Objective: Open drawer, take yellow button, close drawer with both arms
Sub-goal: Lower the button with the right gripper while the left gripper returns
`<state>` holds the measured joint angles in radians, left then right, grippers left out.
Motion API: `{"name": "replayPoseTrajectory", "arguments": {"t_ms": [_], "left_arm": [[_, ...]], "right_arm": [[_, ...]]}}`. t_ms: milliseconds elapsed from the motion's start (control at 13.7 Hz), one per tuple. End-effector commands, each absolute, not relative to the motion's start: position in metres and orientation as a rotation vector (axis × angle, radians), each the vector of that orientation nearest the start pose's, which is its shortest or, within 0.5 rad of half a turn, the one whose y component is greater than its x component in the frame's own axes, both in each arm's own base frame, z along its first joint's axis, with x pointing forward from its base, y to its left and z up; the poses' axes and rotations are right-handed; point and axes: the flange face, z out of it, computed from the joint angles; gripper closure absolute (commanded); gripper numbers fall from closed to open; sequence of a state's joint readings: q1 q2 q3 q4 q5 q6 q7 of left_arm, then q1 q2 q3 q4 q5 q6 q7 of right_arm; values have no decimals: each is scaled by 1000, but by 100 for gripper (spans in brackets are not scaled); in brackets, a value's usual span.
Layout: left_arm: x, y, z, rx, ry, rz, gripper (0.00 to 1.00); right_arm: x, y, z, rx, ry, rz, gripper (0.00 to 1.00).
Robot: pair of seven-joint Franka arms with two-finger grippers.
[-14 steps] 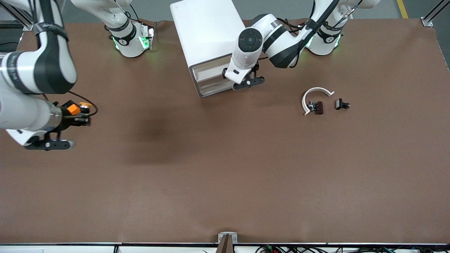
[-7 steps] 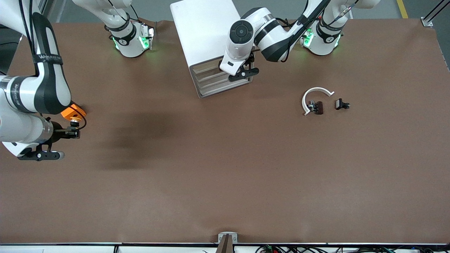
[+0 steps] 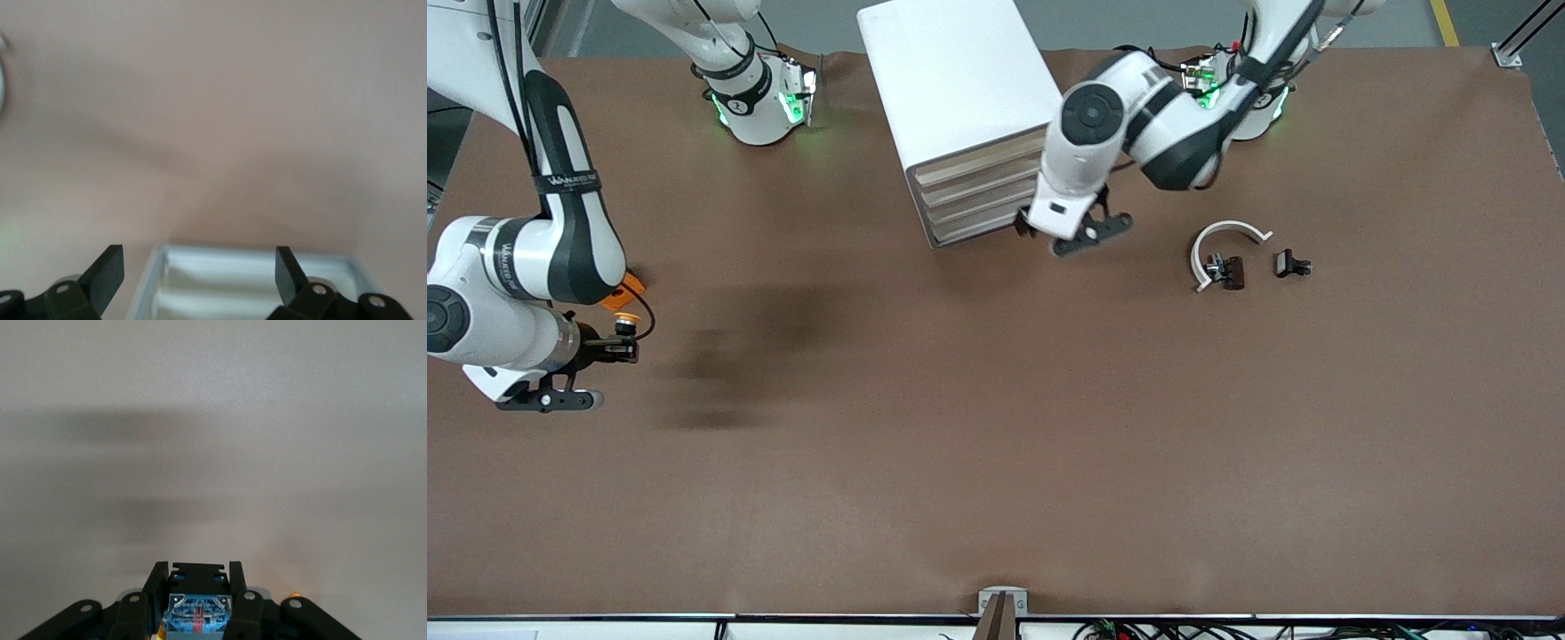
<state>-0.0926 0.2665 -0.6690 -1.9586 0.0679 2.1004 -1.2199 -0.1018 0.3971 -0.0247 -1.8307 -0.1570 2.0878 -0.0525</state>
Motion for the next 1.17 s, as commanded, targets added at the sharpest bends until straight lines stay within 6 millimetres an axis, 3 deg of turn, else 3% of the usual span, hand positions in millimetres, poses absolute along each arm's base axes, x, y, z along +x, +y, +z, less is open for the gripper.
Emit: {"name": "replayPoseTrajectory", "arguments": {"t_ms": [0,365,511,658,877,1096], "left_arm": [[491,-343,379,-3044,-760,89,0],[569,-232,422,-3035,-691,-17,0],[590,-181,454,-3029,-642,-19,0],[596,-159,489,-3026,-575,-26,0],[605,-106,531,-3030,-432,6,0],[596,-81,569,-3040,-306,-28,0]], "right_arm": [[604,-94,289,-3267,-46,204,83],[592,-108,248,-3255,-17,171,82],[592,-113,237,-3252,-6,169,82],[593,-116,225,-3250,-2,154,81],[595,-121,205,-3247,5,108,81],[597,-120,196,-3244,4,97,81]]}}
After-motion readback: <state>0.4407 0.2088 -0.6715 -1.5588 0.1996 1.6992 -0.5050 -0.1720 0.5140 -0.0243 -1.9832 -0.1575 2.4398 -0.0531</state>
